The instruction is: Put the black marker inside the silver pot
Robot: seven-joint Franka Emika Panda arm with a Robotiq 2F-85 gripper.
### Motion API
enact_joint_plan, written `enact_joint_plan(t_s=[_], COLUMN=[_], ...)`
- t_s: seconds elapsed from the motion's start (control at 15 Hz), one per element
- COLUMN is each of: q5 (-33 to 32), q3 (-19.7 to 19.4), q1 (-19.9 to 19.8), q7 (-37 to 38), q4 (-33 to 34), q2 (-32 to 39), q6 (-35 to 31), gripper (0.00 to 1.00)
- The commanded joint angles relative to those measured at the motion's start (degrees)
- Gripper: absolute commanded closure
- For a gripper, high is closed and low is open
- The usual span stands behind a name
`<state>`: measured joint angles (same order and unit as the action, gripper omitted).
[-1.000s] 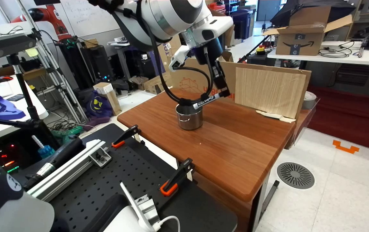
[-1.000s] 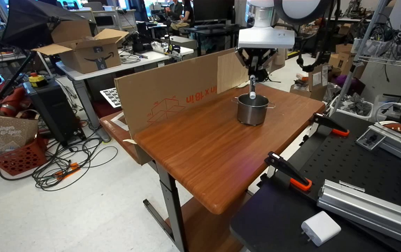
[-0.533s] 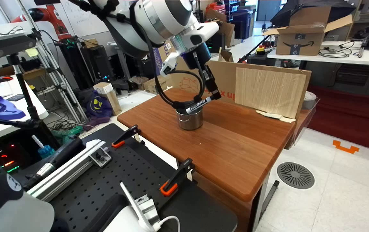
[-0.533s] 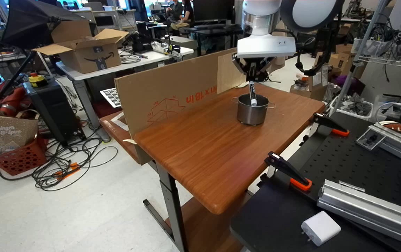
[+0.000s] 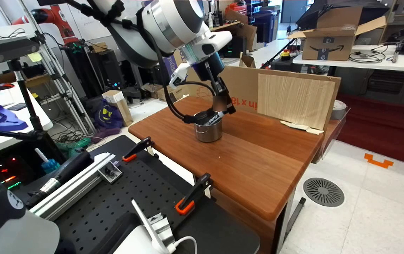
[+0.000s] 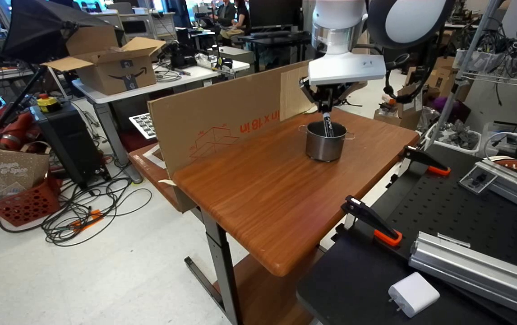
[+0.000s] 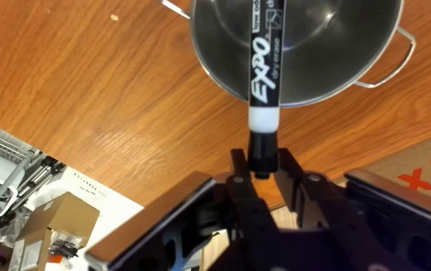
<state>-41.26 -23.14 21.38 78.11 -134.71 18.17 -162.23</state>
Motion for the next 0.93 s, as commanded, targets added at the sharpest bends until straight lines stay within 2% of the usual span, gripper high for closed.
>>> enact_joint_plan(t_s=[0.0, 0.27, 0.4, 0.67, 0.73, 0.87], q5=[-1.9, -1.3, -0.5, 1.7, 0.2, 0.2], q3=[-0.9, -0.6, -0.1, 1.7, 0.8, 1.0], q1=[0.9, 0.6, 0.2, -0.8, 0.0, 0.0], q7=[1.6, 1.0, 0.2, -3.7, -0.9, -1.7], q4=[-0.7, -1.2, -2.0, -5.6, -2.3, -4.1], q2=[-0.9, -2.0, -3.6, -10.1, -6.1, -8.8], q6=[-0.5, -0.8, -0.8, -1.1, 0.0, 0.0], gripper=[0.42, 0.12, 0.01, 0.0, 0.0, 0.0])
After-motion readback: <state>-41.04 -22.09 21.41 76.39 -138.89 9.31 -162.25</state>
